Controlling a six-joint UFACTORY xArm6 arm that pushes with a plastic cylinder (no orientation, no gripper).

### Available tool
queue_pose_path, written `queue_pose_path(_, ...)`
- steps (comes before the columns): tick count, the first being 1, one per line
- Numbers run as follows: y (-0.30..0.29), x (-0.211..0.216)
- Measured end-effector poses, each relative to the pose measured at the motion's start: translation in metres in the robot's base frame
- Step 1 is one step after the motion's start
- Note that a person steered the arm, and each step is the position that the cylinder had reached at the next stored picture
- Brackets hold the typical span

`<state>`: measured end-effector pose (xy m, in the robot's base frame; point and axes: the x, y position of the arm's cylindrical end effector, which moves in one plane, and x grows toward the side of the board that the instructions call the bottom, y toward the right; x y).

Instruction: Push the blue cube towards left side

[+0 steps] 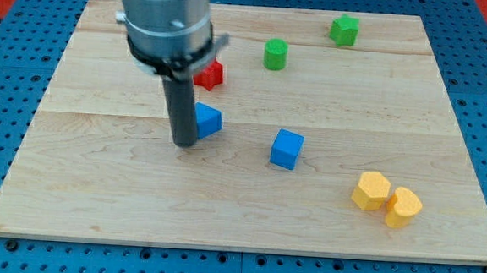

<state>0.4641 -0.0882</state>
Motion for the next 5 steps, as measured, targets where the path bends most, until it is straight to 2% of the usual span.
queue_pose_path(1,0.003,0.005)
queue_pose_path(2,0.005,0.057)
queue_pose_path(3,0.059,0.058)
queue_pose_path(5,0.066,0.037)
